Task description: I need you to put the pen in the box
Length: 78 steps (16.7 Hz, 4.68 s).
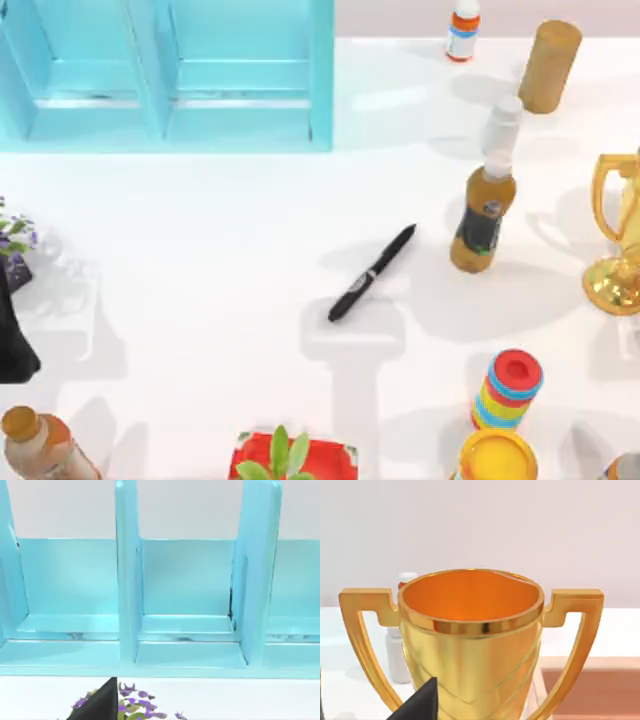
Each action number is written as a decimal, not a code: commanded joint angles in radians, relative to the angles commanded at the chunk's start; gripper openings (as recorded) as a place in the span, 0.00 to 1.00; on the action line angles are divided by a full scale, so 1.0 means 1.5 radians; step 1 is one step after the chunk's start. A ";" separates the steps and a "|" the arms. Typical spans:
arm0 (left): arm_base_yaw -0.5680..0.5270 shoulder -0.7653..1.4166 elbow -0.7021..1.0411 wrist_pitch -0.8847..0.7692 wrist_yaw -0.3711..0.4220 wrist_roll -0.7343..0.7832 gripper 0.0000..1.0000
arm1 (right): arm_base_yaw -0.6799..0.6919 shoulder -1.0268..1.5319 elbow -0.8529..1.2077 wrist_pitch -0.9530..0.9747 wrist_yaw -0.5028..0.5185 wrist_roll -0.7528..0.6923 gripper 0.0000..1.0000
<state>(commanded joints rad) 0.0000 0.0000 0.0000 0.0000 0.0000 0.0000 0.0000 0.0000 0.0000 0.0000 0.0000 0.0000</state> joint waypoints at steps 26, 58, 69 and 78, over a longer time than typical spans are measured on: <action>0.000 0.000 0.000 0.000 0.000 0.000 1.00 | 0.336 1.211 1.220 -0.732 0.025 0.600 1.00; 0.000 0.000 0.000 0.000 0.000 0.000 1.00 | 0.401 1.711 1.395 -0.779 0.018 0.859 1.00; 0.000 0.000 0.000 0.000 0.000 0.000 1.00 | 0.401 1.711 1.395 -0.779 0.018 0.859 0.32; 0.000 0.000 0.000 0.000 0.000 0.000 1.00 | 0.401 1.711 1.395 -0.779 0.018 0.859 0.00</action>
<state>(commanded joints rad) 0.0000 0.0000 0.0000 0.0000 0.0000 0.0000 0.6018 2.5661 2.0921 -1.1688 0.0266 1.2890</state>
